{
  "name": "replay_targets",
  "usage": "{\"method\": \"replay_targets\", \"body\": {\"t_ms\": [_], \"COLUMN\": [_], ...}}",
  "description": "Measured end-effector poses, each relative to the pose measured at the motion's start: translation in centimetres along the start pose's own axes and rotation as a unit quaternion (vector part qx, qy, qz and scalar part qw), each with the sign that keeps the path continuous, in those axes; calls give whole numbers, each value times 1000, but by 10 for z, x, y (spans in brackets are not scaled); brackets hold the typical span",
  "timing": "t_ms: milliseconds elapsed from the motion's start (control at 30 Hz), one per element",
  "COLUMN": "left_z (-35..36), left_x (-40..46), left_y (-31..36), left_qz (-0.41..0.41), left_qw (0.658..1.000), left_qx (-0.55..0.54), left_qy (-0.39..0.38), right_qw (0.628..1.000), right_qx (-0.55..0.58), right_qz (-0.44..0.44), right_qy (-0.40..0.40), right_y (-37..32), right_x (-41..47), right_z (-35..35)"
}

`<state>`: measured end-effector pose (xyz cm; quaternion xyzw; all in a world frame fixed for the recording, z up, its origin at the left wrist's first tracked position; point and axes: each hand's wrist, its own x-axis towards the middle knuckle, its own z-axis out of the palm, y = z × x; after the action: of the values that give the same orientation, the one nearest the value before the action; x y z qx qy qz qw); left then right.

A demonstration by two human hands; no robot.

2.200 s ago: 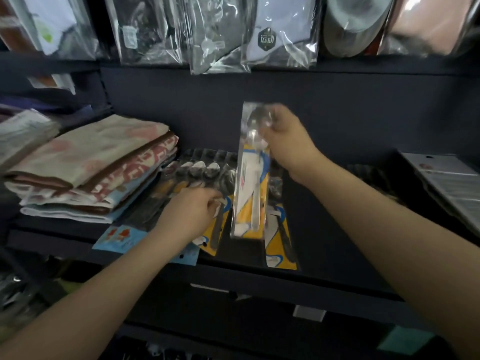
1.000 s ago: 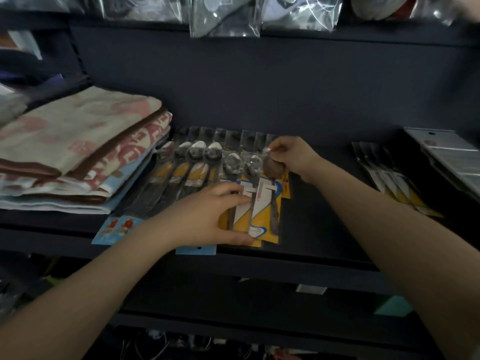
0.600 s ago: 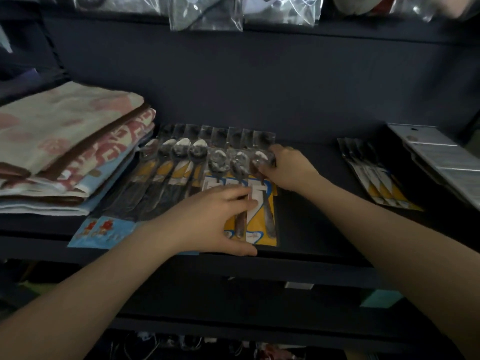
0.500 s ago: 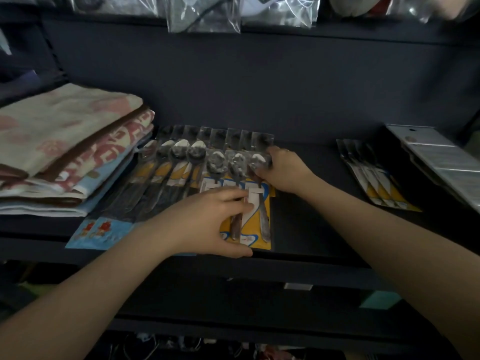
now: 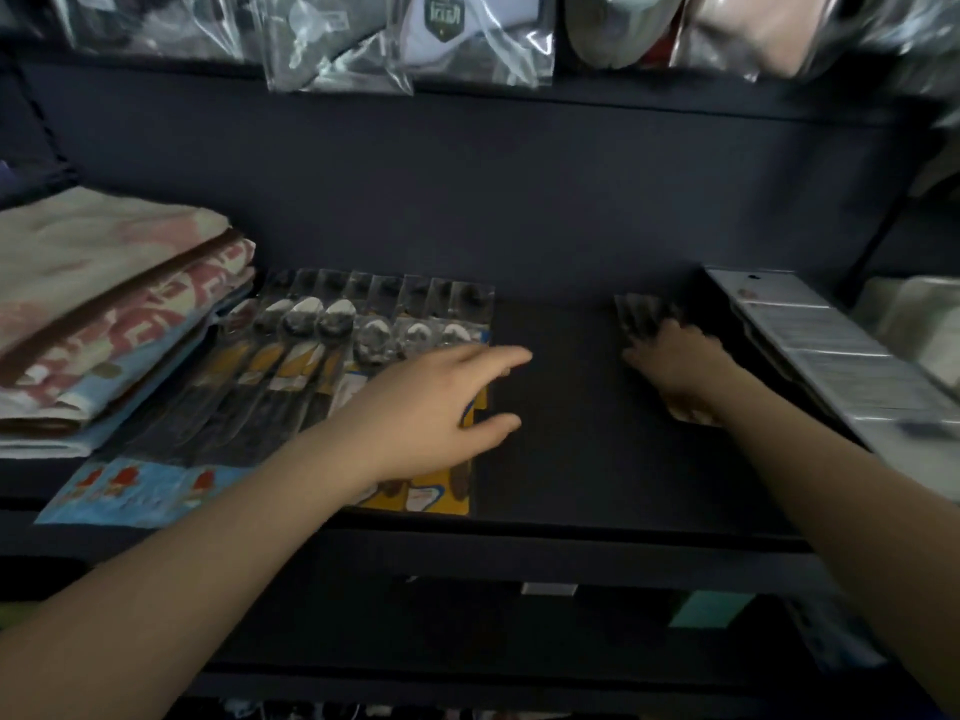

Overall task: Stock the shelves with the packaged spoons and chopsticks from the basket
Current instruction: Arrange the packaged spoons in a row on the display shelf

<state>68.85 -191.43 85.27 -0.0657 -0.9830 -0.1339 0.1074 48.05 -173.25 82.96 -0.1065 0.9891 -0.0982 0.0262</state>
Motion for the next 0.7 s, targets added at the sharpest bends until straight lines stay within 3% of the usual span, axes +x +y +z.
{"method": "replay_targets", "body": {"t_ms": [100,233,433,533,700], "left_z": [7,19,37,38,45], "left_x": [15,29,44,46,47], "left_y": [13,23,33,40,53], "left_qz": [0,-22,-87,-120,-181], "left_qw": [1000,999,994,991,980], "left_qx": [-14,-4,-6,-10,-77], "left_qy": [-7,-38,-62,-58,-41], "right_qw": [1000,993,967,967,951], "right_qx": [-1,2,100,134,265], "right_qz": [-15,-113,-221,-200,-80], "right_qy": [-20,-28,-74,-83,-141], "right_y": [6,-10,-25,-22,-16], "right_x": [-3,-34,-70,-64,-50], "right_z": [7,7,3,-4,-13]}}
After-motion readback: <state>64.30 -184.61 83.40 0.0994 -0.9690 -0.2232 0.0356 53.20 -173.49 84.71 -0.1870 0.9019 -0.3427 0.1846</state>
